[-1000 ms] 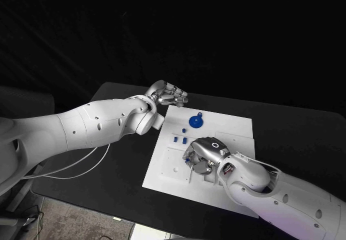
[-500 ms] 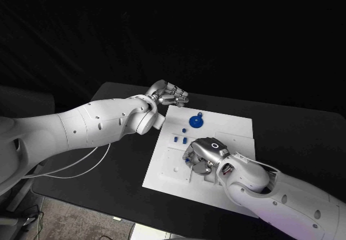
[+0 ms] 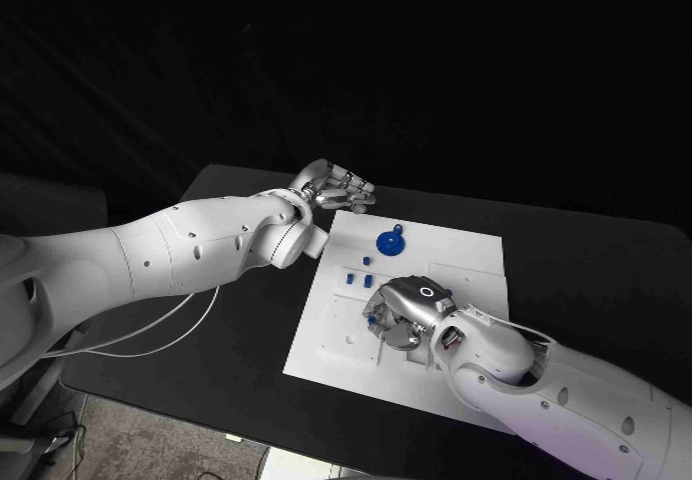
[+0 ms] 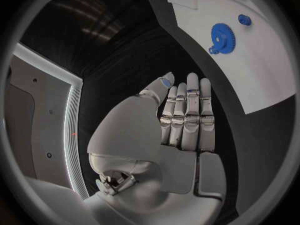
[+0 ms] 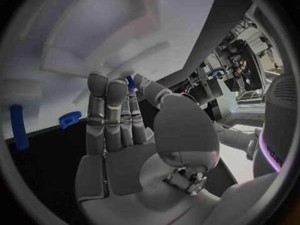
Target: Assemble the parts on the task board
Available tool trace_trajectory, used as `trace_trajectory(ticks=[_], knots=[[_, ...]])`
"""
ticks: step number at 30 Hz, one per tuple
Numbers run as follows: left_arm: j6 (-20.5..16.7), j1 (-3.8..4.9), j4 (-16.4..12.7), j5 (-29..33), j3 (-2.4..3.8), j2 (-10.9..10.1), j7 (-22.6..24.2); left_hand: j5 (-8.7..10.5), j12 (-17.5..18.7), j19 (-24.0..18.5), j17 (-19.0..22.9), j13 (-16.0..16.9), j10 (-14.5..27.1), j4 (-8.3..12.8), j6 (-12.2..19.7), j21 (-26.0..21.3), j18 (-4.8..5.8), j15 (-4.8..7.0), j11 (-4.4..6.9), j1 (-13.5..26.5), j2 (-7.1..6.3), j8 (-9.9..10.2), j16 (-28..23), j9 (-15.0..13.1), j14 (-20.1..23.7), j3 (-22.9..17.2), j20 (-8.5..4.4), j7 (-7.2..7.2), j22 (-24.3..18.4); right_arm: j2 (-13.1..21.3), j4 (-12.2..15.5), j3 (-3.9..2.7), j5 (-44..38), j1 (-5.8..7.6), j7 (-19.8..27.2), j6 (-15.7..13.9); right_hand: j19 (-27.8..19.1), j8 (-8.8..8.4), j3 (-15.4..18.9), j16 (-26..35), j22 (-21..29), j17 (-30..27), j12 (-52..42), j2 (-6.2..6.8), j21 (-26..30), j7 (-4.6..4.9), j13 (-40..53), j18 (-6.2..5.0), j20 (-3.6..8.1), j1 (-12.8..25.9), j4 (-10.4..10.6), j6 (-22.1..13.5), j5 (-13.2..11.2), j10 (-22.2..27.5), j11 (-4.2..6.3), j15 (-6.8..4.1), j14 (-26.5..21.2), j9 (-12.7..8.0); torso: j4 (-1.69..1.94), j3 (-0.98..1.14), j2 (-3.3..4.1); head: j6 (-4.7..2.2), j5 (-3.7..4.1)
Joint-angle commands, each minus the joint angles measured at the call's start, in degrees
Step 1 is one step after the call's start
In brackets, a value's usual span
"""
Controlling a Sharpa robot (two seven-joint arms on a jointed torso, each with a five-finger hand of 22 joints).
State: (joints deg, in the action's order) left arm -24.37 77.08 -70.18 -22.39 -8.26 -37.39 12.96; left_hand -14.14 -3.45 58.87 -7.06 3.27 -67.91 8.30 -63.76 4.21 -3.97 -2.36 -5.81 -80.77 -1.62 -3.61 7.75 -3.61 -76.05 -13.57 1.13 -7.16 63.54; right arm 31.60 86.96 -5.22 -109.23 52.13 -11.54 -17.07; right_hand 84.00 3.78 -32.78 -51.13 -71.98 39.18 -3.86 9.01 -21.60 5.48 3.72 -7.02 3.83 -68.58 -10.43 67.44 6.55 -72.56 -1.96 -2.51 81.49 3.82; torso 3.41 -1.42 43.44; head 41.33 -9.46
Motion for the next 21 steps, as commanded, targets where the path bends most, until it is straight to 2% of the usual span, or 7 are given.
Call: trace_trajectory(ticks=[1, 8, 13, 17, 19, 21], knots=[[0.7, 0.1, -0.1, 0.3, 0.05, 0.0, 0.1, 0.33, 0.0, -0.2, 0.1, 0.0, 0.5, -0.3, 0.2, -0.3, 0.36, -0.08, 0.03, 0.3, 0.2, 0.0, 0.3, -0.1, 0.3, 0.1, 0.14, -0.26, -0.1, 0.1, -0.4, 0.48, 0.5, -0.47, -0.3, 1.9, 2.4, -0.2, 1.1, 0.0, 0.5, -0.4, 0.4, 0.91, 0.5, 0.2, -0.3, -0.66, -0.54, 0.1, 0.3, -0.9, 0.3, 2.5, -1.56, 0.57, 0.0, -0.1, -0.06, 0.05, 0.04, 0.04, 0.06], [0.8, 0.11, -0.1, 0.3, 0.05, -0.1, 0.0, 0.33, 0.0, -0.2, 0.1, 0.0, 0.5, -0.3, 0.2, -0.3, 0.36, -0.08, 0.03, 0.3, 0.2, 0.0, 0.3, -0.1, 0.3, 0.1, 0.14, -0.26, -0.1, 0.6, 0.1, 0.52, 1.4, -0.47, 0.0, -0.3, 2.3, -0.19, 3.0, 0.0, 1.7, -1.3, 0.4, 1.38, 1.7, 0.38, -0.3, -1.17, -0.81, -0.3, 0.7, -1.5, 0.0, 3.8, -1.95, 0.76, -0.1, -0.1, 0.02, 0.05, 0.04, 0.02, 0.35], [0.8, 0.11, -0.1, 0.3, 0.05, -0.2, 0.0, 0.37, 0.0, -0.1, 0.1, 0.0, 0.6, -0.4, 0.3, -0.3, 0.34, -0.09, 0.0, 0.3, 0.17, 0.0, 0.3, -0.1, 0.3, 0.2, 0.15, -0.28, -0.3, 1.3, 0.7, 0.52, 2.8, -0.47, 0.0, -3.0, 2.1, -0.2, 4.9, 0.3, 3.4, -1.9, 0.4, 2.04, 4.7, 0.5, -0.2, -1.62, -1.04, -0.6, 0.8, -2.4, 0.1, 5.3, -2.35, 0.95, -0.6, -0.2, 0.01, 0.07, 0.02, -0.06, 0.68], [0.6, 0.11, 0.0, 0.3, 0.05, -0.3, 0.1, 0.37, 0.0, -0.1, 0.1, 0.0, 0.6, -0.4, 0.3, -0.3, 0.34, -0.09, 0.0, 0.3, 0.17, 0.0, 0.3, -0.1, 0.3, 0.2, 0.15, -0.28, -0.3, 2.3, 1.9, 0.48, 4.2, -0.46, -0.1, -5.1, 2.2, -0.18, 6.6, 0.4, 4.2, -2.4, 0.4, 2.05, 5.1, 0.51, -0.2, -1.69, -1.07, -1.1, 1.0, -2.7, 0.4, 5.5, -2.39, 0.98, -0.6, -0.2, 0.04, 0.05, 0.04, -0.21, 0.73], [0.6, 0.11, 0.1, 0.3, 0.05, -0.3, 0.2, 0.37, 0.0, -0.1, 0.1, 0.0, 0.6, -0.4, 0.3, -0.3, 0.34, -0.09, 0.0, 0.3, 0.17, 0.0, 0.3, -0.1, 0.3, 0.2, 0.15, -0.28, -0.3, 2.9, 2.7, 0.29, 5.4, -0.46, -0.4, -5.8, 2.2, -0.18, 6.6, 0.4, 4.2, -2.4, 0.4, 2.05, 5.1, 0.52, -0.2, -1.68, -1.07, -1.2, 1.0, -2.7, 0.5, 5.5, -2.39, 0.97, -0.6, -0.2, 0.02, 0.07, 0.03, -0.3, 0.84], [0.5, 0.11, 0.2, 0.3, 0.05, -0.3, 0.2, 0.32, 0.0, -0.1, 0.1, 0.0, 0.6, -0.4, 0.3, -0.3, 0.33, -0.07, 0.02, 0.2, 0.18, 0.0, 0.3, -0.1, 0.3, 0.2, 0.13, -0.27, -0.4, 3.7, 3.7, -0.45, 6.9, -0.46, -0.7, -6.6, 2.2, -0.22, 6.7, 0.3, 4.4, -2.5, 0.4, 2.02, 5.0, 0.53, -0.3, -1.73, -1.01, -1.4, 1.1, -2.9, 1.1, 5.3, -2.35, 0.92, -0.5, -0.2, -0.06, 0.07, 0.0, -0.37, 0.85]])
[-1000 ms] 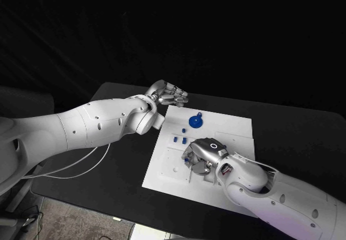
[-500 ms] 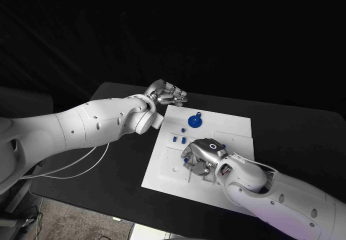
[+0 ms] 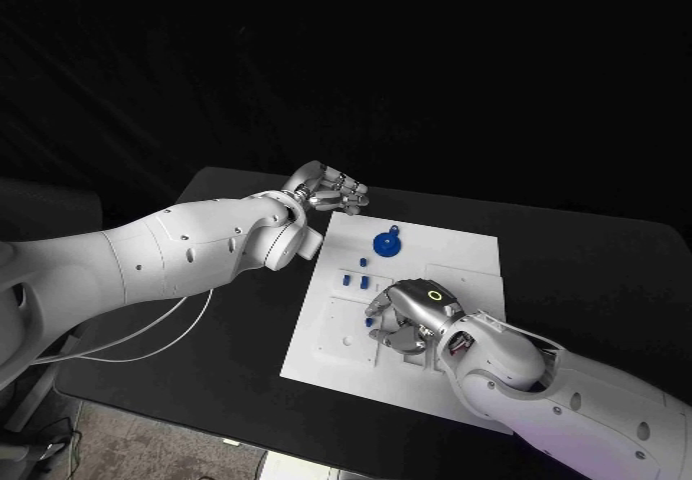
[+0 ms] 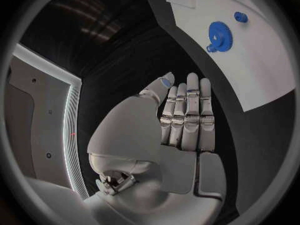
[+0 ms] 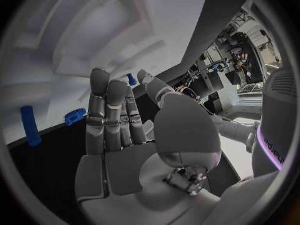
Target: Assemble the parts on the task board
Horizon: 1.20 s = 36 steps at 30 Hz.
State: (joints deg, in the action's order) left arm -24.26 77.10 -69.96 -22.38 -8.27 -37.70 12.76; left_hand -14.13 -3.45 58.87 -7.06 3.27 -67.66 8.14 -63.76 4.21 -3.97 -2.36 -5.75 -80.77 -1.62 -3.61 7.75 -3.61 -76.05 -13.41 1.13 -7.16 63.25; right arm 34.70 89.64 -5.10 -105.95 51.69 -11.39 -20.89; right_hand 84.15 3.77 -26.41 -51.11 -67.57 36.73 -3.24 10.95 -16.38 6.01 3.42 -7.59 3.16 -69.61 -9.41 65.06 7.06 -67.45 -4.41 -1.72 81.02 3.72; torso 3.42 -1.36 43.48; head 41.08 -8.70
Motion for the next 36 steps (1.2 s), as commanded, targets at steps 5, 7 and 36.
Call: trace_trajectory(ticks=[5, 7, 36], knots=[[0.3, 0.09, 0.2, 0.2, 0.06, -0.1, 0.5, 0.31, 0.0, -0.1, 0.1, 0.0, 0.3, -0.2, 0.3, -0.3, 0.33, -0.07, -0.04, 0.2, 0.18, 0.0, 0.3, -0.1, 0.3, 0.0, 0.13, -0.27, -0.1, 2.9, 3.5, -3.25, 7.5, 0.0, -0.9, -2.9, 2.1, -0.2, 0.7, 0.2, 0.4, -0.2, -0.2, 0.37, -0.7, 0.3, 0.0, -1.41, -0.38, -0.5, 0.4, -0.6, 1.3, 0.3, 0.04, 0.15, 0.2, -0.1, -0.13, 0.01, -0.06, -0.34, 0.64], [0.3, 0.1, 0.2, 0.2, 0.06, -0.2, 0.5, 0.31, 0.0, -0.1, 0.1, 0.0, 0.3, -0.2, 0.3, -0.3, 0.33, -0.07, -0.04, 0.2, 0.18, 0.0, 0.3, -0.1, 0.3, 0.0, 0.13, -0.27, -0.1, 4.6, 5.2, -5.2, 10.2, 0.0, -0.8, -1.9, 2.1, -0.21, 1.2, 0.0, 0.5, -0.3, -0.2, 0.12, -1.3, 0.3, 0.0, -1.38, -0.36, -0.7, 0.6, -0.7, 1.6, 0.1, 0.06, 0.12, 0.3, -0.1, -0.14, -0.02, -0.08, -0.53, 1.15], [1.0, 0.11, 0.9, 0.3, 0.02, -0.2, 0.3, 0.35, 0.0, -0.1, 0.1, 0.0, 1.2, -0.3, 0.2, -0.3, 0.3, -0.15, -0.29, 0.2, 0.16, 0.0, 0.4, -0.1, 0.3, 0.0, 0.18, -0.32, -0.3, 11.2, 3.6, -10.14, 4.0, 2.64, -2.0, 17.0, 1.7, -0.3, 17.4, 0.3, 1.3, -1.2, -0.3, 0.71, 0.2, -3.09, -0.1, 0.18, 0.36, -7.3, 7.4, -10.7, 1.7, 8.9, -0.46, -0.65, -0.5, -0.3, -1.13, 0.56, -0.31, -1.24, 3.23]])
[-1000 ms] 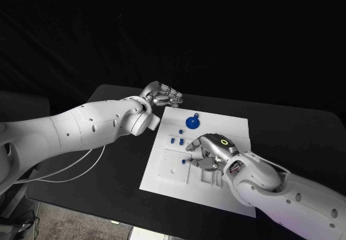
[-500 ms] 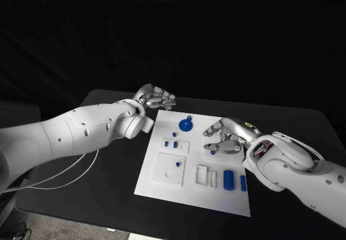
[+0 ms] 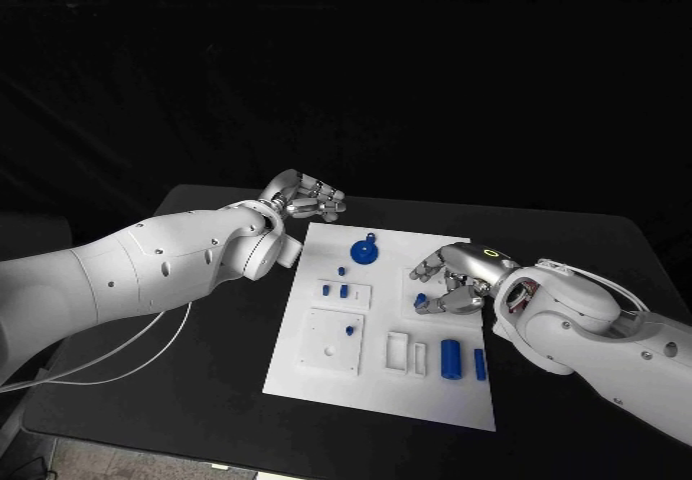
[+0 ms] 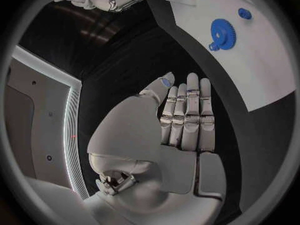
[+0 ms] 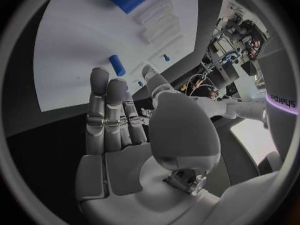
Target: Assemble the parts on the task board
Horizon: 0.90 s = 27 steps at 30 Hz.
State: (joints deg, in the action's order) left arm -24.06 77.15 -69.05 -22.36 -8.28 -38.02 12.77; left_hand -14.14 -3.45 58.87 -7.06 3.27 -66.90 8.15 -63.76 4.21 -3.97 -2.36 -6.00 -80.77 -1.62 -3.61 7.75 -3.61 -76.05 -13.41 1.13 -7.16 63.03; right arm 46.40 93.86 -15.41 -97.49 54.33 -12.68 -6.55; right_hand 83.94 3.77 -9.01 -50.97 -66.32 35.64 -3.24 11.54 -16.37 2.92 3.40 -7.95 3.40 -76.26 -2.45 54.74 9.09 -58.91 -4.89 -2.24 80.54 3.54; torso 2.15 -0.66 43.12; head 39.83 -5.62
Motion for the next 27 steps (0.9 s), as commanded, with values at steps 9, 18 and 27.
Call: trace_trajectory(ticks=[9, 18, 27], knots=[[0.8, 0.06, 0.0, 0.3, 0.03, 0.2, 0.3, 0.35, 0.0, -0.1, 0.1, 0.0, 0.4, -0.3, 0.2, -0.3, 0.3, -0.15, -0.03, 0.2, 0.16, 0.0, 0.4, -0.1, 0.3, 0.0, 0.18, -0.32, 0.0, -2.3, -3.0, 1.02, -7.1, -0.01, -1.2, 1.7, 2.1, -0.23, -8.4, -0.3, 0.3, 0.0, -0.2, -0.39, -0.4, 0.91, -0.1, -0.15, -0.65, 0.4, -2.5, 2.2, -5.8, -1.7, -0.17, 0.74, 0.3, 0.0, 0.16, -0.23, 0.02, -0.35, 0.14], [0.6, 0.06, -0.1, 0.3, 0.03, 0.1, 0.2, 0.31, 0.0, -0.1, 0.1, 0.0, 0.5, -0.3, 0.2, -0.3, 0.27, -0.15, -0.05, 0.2, 0.17, 0.0, 0.4, -0.1, 0.3, 0.0, 0.21, -0.31, -0.2, -3.0, -3.8, 2.49, -8.5, -0.02, -0.9, 2.8, 2.0, -0.2, -17.4, -0.9, 0.1, -0.2, -0.2, -1.19, -0.8, 1.4, -0.1, -0.92, -1.51, 3.0, -7.3, 4.1, -6.2, -6.4, 0.13, 1.49, 0.0, 0.0, 0.0, -0.22, -0.01, 0.0, -0.28], [0.6, 0.06, -0.1, 0.3, 0.03, 0.0, 0.2, 0.31, 0.0, -0.1, 0.1, 0.0, 0.5, -0.3, 0.2, -0.3, 0.27, -0.15, -0.05, 0.2, 0.17, 0.0, 0.4, -0.1, 0.3, 0.0, 0.21, -0.31, -0.2, -3.2, -4.1, 2.73, -9.1, -0.02, -0.7, 2.8, 2.0, -0.15, -22.4, -0.9, -0.3, -0.2, -0.2, -1.1, -1.0, 1.74, 0.0, -0.15, -0.85, 5.1, -7.8, 6.0, -6.2, -10.2, 1.12, 0.94, 0.2, 0.1, 0.01, -0.23, -0.03, 0.23, -0.17]])
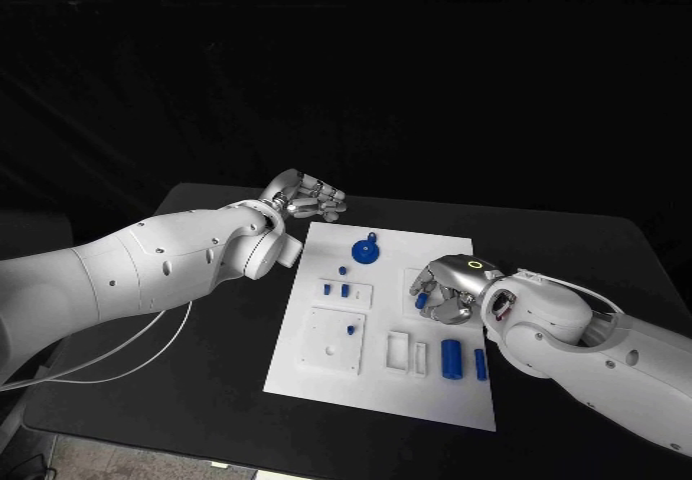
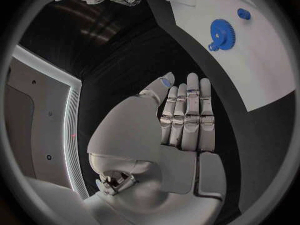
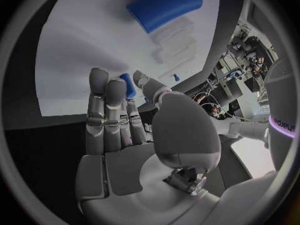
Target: Assemble the parts on the task board
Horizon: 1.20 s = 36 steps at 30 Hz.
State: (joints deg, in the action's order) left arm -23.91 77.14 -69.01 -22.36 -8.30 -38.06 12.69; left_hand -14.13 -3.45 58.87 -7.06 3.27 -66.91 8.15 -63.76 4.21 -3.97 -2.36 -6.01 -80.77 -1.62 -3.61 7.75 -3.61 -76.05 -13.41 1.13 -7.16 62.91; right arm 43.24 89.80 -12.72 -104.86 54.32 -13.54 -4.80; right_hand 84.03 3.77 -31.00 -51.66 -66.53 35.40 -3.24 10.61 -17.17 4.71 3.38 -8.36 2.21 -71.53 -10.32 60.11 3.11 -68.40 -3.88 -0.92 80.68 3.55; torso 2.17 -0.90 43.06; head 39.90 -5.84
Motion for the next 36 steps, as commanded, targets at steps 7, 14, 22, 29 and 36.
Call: trace_trajectory(ticks=[7, 14, 22, 29, 36], knots=[[0.4, 0.07, -0.2, 0.2, 0.05, -0.1, 0.3, 0.31, 0.0, -0.1, 0.1, 0.0, 0.5, -0.3, 0.2, -0.3, 0.27, -0.15, -0.05, 0.2, 0.17, 0.0, 0.4, -0.1, 0.3, 0.0, 0.21, -0.31, -0.1, -0.3, 0.1, 0.07, -1.9, -0.02, 0.4, -0.3, 2.2, 0.31, -2.5, -0.4, -0.5, 0.2, -0.3, -2.07, -1.0, 0.74, 0.0, 0.76, 0.9, 0.6, 0.6, 4.4, -0.4, -4.1, 1.13, -1.03, 0.4, 0.2, -0.1, 0.05, 0.03, 0.3, 0.17], [0.4, 0.08, -0.2, 0.2, 0.05, -0.1, 0.3, 0.28, 0.0, -0.1, 0.1, 0.0, 0.5, -0.3, 0.2, -0.3, 0.25, -0.15, -0.04, 0.2, 0.21, 0.0, 0.4, -0.1, 0.3, 0.0, 0.19, -0.29, 0.0, -0.5, 0.4, 0.08, -2.3, -0.04, 0.2, -3.0, 2.3, 0.13, -3.8, -0.3, -1.4, 0.4, -0.3, -3.58, -3.1, 0.47, 0.1, 1.42, 1.78, 0.8, 1.2, 8.3, -0.4, -6.8, 1.95, -1.85, 0.9, 0.2, -0.01, 0.04, 0.0, 0.44, 0.33], [0.5, 0.08, -0.2, 0.2, 0.05, -0.1, 0.3, 0.27, 0.0, -0.1, 0.1, 0.0, 0.5, -0.2, 0.2, -0.3, 0.25, -0.14, -0.03, 0.1, 0.21, 0.0, 0.4, -0.1, 0.3, 0.0, 0.18, -0.27, 0.1, -0.7, 0.6, 0.08, -3.2, -0.09, -0.9, -5.8, 2.3, -0.13, -5.4, 0.0, -2.2, 0.7, -0.3, -4.75, -4.7, -0.36, 0.1, 2.3, 2.89, 0.7, 0.3, 11.9, -0.4, -10.3, 3.09, -2.83, 1.2, 0.4, -0.04, 0.0, 0.01, 0.43, 0.38], [0.5, 0.08, -0.2, 0.2, 0.05, -0.2, 0.3, 0.27, 0.0, -0.1, 0.1, 0.0, 0.5, -0.2, 0.2, -0.3, 0.25, -0.14, -0.03, 0.1, 0.21, 0.0, 0.4, -0.1, 0.3, 0.0, 0.18, -0.27, 0.1, -0.4, 1.0, 0.06, -3.3, -0.13, -1.2, -7.2, 2.2, -0.08, -6.7, 0.3, -2.5, 1.1, -0.3, -4.64, -5.3, -0.52, 0.2, 2.56, 3.21, 1.2, -0.5, 12.6, -0.4, -11.1, 3.28, -3.05, 1.4, 0.4, 0.0, 0.01, -0.03, 0.5, 0.19], [0.5, 0.08, -0.1, 0.2, 0.05, -0.3, 0.3, 0.27, 0.0, -0.1, 0.1, 0.0, 0.5, -0.2, 0.2, -0.3, 0.25, -0.14, -0.03, 0.1, 0.21, 0.0, 0.4, -0.1, 0.3, 0.0, 0.18, -0.27, 0.1, 0.3, 3.3, -0.61, 0.6, -0.14, -0.5, -9.1, 2.3, -0.05, -7.1, 0.5, -2.6, 1.3, -0.3, -4.67, -5.5, -0.59, 0.2, 2.52, 3.35, 1.3, -0.7, 12.8, -0.4, -11.3, 3.36, -3.23, 1.4, 0.4, 0.01, -0.01, -0.03, 0.53, -0.46]])
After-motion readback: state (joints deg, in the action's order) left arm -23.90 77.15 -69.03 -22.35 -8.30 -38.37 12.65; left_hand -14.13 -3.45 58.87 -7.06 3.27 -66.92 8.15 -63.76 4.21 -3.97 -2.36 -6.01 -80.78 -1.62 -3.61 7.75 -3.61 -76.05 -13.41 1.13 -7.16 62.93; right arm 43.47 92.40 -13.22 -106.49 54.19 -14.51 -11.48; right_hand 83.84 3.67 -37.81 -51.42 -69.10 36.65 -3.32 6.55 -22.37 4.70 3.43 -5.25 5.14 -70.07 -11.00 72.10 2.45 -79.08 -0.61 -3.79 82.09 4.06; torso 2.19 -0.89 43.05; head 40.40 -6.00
